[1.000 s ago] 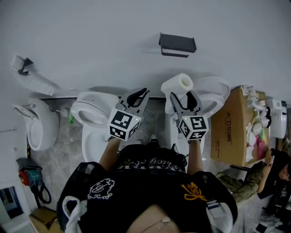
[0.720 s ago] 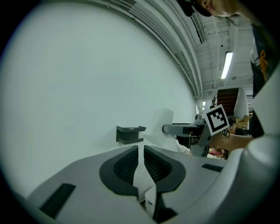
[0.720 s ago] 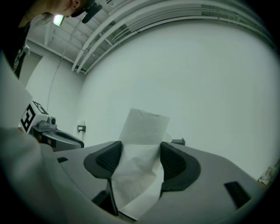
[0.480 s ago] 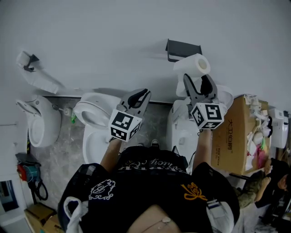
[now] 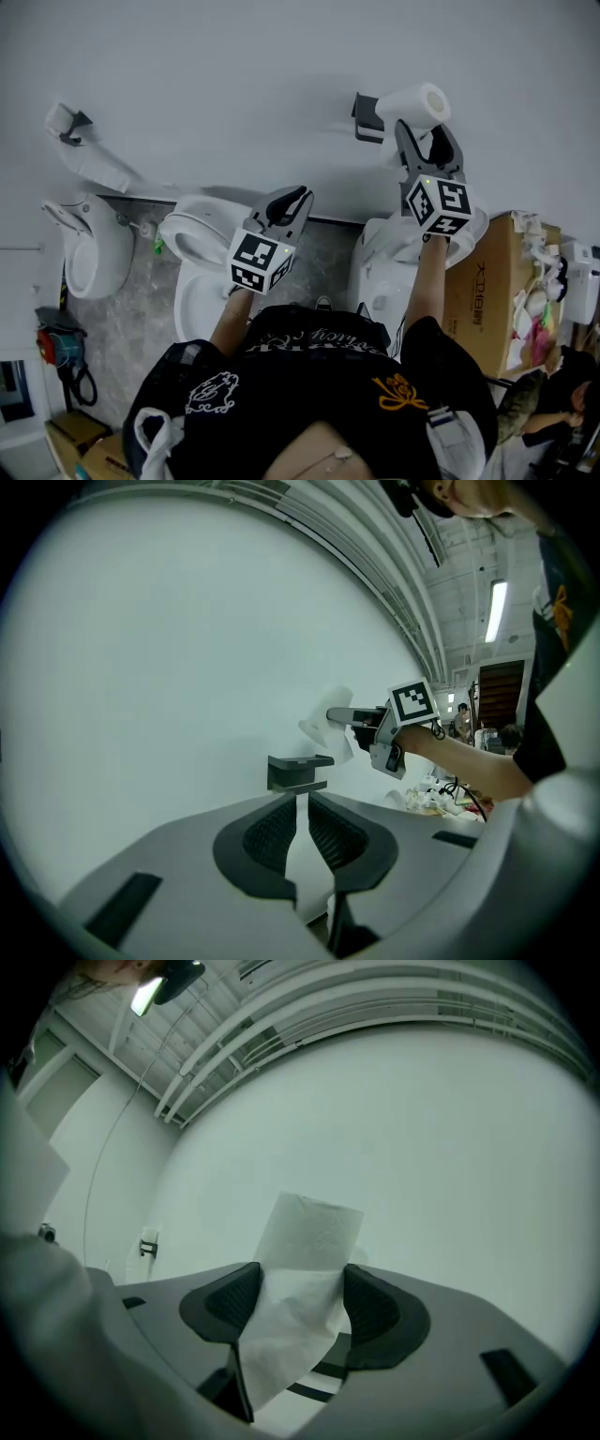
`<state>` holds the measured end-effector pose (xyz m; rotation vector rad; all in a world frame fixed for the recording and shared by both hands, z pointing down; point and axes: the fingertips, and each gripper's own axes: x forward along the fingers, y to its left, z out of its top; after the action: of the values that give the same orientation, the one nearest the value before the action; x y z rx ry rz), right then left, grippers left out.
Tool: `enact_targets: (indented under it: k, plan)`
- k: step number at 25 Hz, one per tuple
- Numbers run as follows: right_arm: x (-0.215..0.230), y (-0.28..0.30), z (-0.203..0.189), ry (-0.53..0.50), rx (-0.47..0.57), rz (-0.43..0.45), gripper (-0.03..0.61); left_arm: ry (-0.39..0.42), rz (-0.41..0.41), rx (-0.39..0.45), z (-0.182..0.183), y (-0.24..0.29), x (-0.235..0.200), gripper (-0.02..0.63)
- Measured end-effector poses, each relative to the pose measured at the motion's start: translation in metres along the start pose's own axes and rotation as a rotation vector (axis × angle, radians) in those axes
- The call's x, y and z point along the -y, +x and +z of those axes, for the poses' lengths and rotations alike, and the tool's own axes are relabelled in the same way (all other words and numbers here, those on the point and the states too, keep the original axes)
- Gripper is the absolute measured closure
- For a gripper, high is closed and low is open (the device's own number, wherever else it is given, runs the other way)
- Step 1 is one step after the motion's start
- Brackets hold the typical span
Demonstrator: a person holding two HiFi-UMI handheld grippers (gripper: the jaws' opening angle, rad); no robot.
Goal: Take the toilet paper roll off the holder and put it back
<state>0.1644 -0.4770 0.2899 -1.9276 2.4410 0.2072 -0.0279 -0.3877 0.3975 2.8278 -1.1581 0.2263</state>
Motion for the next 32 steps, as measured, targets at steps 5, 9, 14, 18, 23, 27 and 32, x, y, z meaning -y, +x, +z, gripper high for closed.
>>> enact_targets:
  k: [5,9,14,18,23,27,32]
  plan:
    - [0.030,0.028,-0.015,0.014,-0.030,-0.061,0.284,-0.003,0.022,-0.010,-0.002,0.005,-0.008,0.574]
    - [0.053,0.044,-0.034,0.033,-0.083,-0.111,0.284,-0.004,0.025,-0.019,-0.004,0.010,-0.009,0.574]
    - [0.069,0.061,-0.057,0.026,-0.153,-0.147,0.284,0.002,0.014,-0.030,-0.006,0.019,-0.002,0.575]
    - [0.073,0.066,-0.072,-0.002,-0.218,-0.176,0.284,0.001,0.011,-0.042,-0.008,0.023,0.002,0.575]
    - [0.072,0.070,-0.085,-0.050,-0.237,-0.192,0.284,-0.001,0.023,-0.056,-0.013,0.022,0.000,0.574]
    - [0.067,0.071,-0.085,-0.143,-0.243,-0.193,0.283,-0.008,0.041,-0.064,-0.017,0.016,-0.001,0.574]
    - [0.065,0.068,-0.084,-0.141,-0.233,-0.183,0.282,-0.009,0.046,-0.069,-0.021,0.008,0.000,0.575]
